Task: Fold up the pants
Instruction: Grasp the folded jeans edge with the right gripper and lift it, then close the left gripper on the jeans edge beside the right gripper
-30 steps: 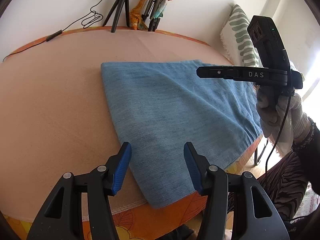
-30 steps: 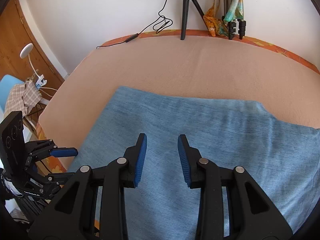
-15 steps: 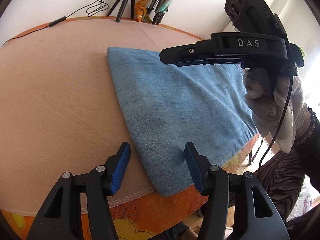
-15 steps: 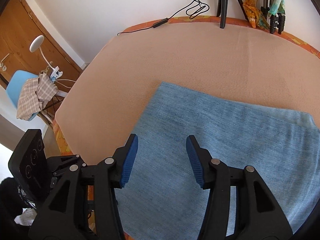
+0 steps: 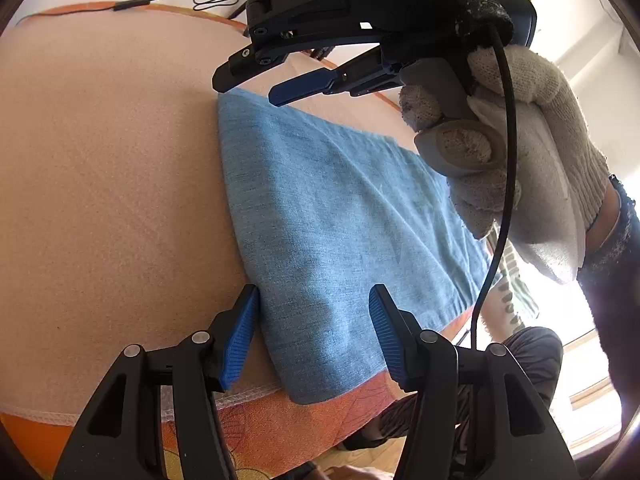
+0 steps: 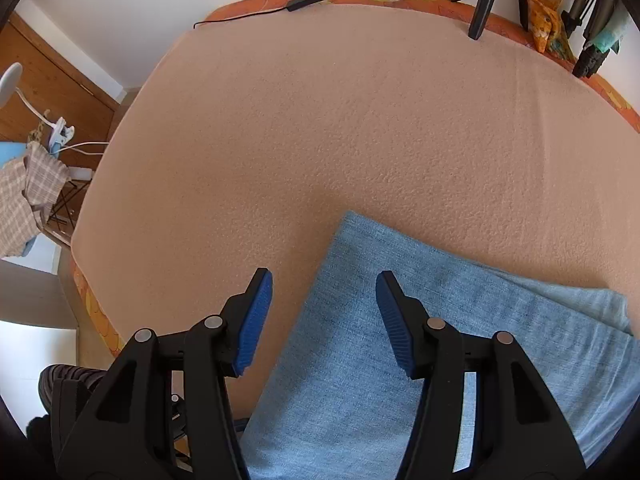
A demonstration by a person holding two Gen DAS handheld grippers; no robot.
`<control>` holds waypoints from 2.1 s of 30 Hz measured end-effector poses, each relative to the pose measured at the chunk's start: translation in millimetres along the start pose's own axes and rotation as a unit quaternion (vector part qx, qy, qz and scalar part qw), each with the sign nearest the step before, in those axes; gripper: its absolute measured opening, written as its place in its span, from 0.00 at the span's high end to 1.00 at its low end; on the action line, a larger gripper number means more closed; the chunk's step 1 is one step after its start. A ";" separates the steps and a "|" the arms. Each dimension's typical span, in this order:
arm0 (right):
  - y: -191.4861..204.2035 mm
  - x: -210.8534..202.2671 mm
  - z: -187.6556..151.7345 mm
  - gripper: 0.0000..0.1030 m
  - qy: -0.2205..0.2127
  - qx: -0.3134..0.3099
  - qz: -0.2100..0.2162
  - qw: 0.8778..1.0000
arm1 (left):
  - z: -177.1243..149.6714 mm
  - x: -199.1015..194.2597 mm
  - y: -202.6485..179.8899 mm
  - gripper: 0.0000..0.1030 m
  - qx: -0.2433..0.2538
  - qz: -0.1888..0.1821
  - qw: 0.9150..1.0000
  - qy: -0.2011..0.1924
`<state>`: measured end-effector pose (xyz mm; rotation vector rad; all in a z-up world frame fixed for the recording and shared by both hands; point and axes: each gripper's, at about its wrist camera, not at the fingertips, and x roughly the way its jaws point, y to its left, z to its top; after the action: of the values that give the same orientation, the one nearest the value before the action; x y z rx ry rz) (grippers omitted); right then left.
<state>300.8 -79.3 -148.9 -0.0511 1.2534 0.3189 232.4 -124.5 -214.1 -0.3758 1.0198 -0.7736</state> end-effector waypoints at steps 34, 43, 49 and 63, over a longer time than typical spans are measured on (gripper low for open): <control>-25.4 -50.6 -26.8 0.92 -0.049 0.014 0.005 0.999 | 7.6 -13.1 -35.4 0.67 0.046 -0.065 0.996 -0.044; -75.1 -75.0 -37.3 0.92 -0.127 0.088 0.085 0.984 | 16.1 -6.9 -73.5 0.75 0.104 -0.090 0.989 -0.045; -113.8 -104.3 -58.2 0.92 -0.192 0.147 0.154 0.958 | 28.8 -2.9 -94.9 0.78 0.103 -0.134 0.984 -0.048; -205.8 -179.5 -118.0 0.93 -0.291 0.204 0.184 0.916 | 56.3 44.8 -178.7 0.80 0.167 -0.193 0.966 -0.029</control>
<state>197.0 -338.3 -45.7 0.6075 0.7030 0.3561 223.3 -282.7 -104.5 -0.3048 0.7499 -1.2593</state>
